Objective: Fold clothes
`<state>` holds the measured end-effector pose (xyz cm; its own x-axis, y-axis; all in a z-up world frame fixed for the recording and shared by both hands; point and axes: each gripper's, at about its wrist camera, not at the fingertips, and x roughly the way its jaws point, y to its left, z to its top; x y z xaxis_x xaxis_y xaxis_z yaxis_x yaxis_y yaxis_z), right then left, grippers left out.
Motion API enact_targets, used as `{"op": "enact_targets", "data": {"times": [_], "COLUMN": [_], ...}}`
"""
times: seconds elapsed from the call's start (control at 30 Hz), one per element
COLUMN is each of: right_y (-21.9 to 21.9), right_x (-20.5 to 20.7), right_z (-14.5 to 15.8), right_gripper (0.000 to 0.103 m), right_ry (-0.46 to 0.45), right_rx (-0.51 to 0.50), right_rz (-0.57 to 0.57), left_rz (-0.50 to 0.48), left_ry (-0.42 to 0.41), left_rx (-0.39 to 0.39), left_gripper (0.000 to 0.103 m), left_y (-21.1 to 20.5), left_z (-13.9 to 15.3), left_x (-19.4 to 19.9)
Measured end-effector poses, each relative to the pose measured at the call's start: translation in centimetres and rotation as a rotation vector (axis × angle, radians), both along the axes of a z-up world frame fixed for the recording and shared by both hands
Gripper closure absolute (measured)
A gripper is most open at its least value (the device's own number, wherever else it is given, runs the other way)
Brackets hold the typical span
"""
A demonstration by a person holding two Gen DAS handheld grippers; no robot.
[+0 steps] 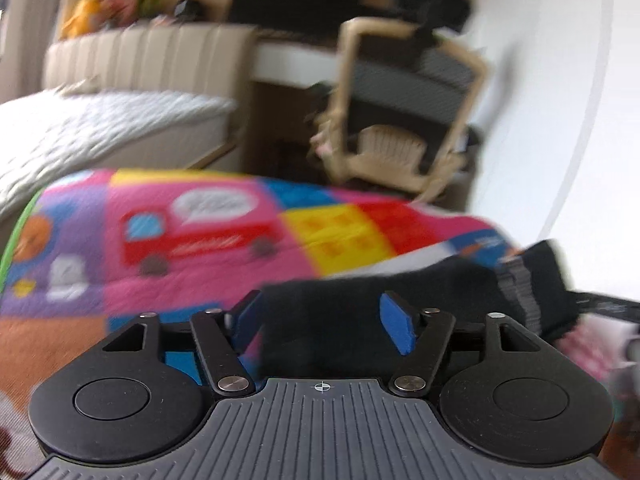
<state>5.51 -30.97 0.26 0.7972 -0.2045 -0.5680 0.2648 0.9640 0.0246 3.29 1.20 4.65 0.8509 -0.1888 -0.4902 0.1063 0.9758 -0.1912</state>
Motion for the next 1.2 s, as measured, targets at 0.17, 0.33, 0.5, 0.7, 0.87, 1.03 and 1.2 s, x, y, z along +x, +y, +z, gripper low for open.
{"op": "enact_targets", "data": {"times": [0.17,0.33,0.5,0.7,0.87,1.03,1.2], "right_y": [-0.2,-0.1,1.7,5.0,3.7,1.3,-0.1], "right_x": [-0.3,-1.7,-3.0,-1.1,-0.1,-0.7,-0.9], "right_z": [-0.5,0.6,2.0,0.4,-0.6,-0.8,-1.0], "right_gripper": [0.0,0.0,0.0,0.0,0.0,0.0,0.0], "right_ry": [-0.04,-0.114,-0.213,-0.082,-0.032,-0.007,0.023], "right_rx": [-0.118,-0.182,-0.117,-0.191,-0.191,-0.178,-0.075], "right_rz": [-0.045,0.019,0.169,0.287,0.145,0.014,-0.023], "left_rz": [-0.141,-0.144,-0.132,-0.06,-0.052,-0.059,-0.067], "left_ry": [0.018,0.115,0.139,0.147,0.144,0.134,0.126], "left_rx": [0.037,0.04,0.032,0.062,0.067,0.057,0.051], "left_gripper": [0.019,0.018,0.018,0.021,0.021,0.021,0.021], "left_y": [-3.8,-4.8,-4.0,-2.4,-1.6,-1.4,-1.4], "left_z": [-0.5,-2.8,-3.8,-3.8,-3.5,-3.6,-3.7], "left_x": [0.2,1.1,0.8,0.8,0.3,0.3,0.3]}}
